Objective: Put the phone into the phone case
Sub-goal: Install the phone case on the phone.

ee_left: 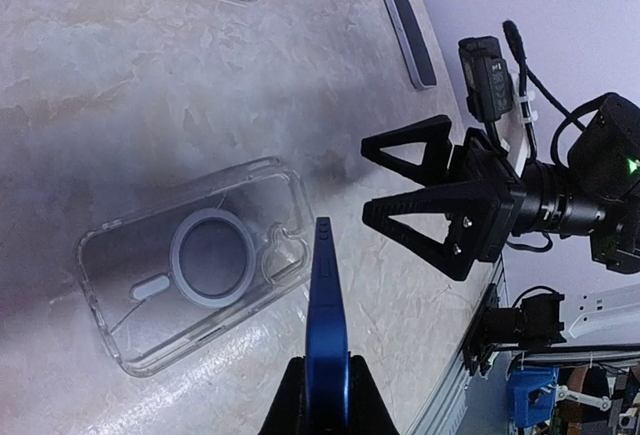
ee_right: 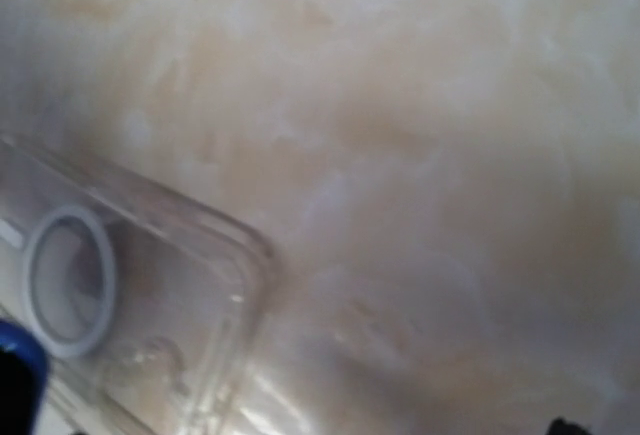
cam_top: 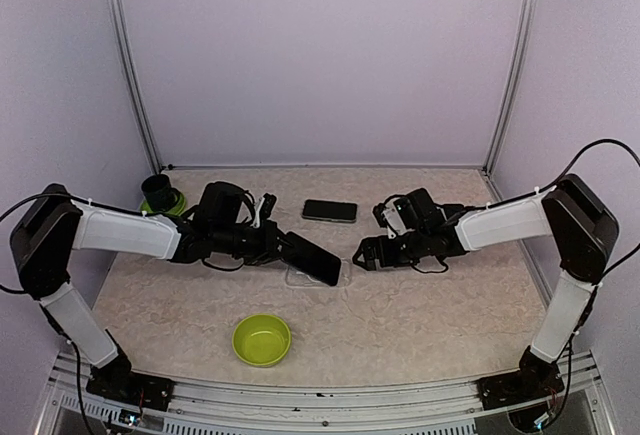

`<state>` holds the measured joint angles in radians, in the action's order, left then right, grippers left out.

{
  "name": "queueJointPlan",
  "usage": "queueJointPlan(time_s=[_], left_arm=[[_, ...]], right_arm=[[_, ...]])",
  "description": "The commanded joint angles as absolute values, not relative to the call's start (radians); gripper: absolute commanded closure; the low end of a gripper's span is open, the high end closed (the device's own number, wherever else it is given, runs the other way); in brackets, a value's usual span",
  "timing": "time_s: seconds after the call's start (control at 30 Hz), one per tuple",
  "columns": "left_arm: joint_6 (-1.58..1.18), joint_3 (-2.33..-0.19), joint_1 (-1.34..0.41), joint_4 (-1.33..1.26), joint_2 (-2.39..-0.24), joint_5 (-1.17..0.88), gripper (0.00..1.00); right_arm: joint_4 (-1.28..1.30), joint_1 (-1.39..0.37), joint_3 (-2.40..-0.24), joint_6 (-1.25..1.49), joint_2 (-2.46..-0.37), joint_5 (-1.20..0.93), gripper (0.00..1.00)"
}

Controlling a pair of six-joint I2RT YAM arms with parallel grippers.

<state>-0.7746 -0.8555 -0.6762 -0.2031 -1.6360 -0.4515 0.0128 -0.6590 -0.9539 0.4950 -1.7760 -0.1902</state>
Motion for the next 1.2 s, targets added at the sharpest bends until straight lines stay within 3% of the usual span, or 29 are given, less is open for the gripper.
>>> queueJointPlan(time_s=[0.0, 1.17], left_arm=[[-0.794, -0.922, -0.682, -0.277, -1.665, -0.433, 1.0], [-0.869, -0.957, -0.698, -0.324, -1.773, -0.384, 1.0]], right_arm=[[-0.048, -0.656, -0.974, 0.532, -1.803, -0.238, 0.03], [-0.134, -0.656, -0.911, 0.584, -1.819, -0.335, 0.05]])
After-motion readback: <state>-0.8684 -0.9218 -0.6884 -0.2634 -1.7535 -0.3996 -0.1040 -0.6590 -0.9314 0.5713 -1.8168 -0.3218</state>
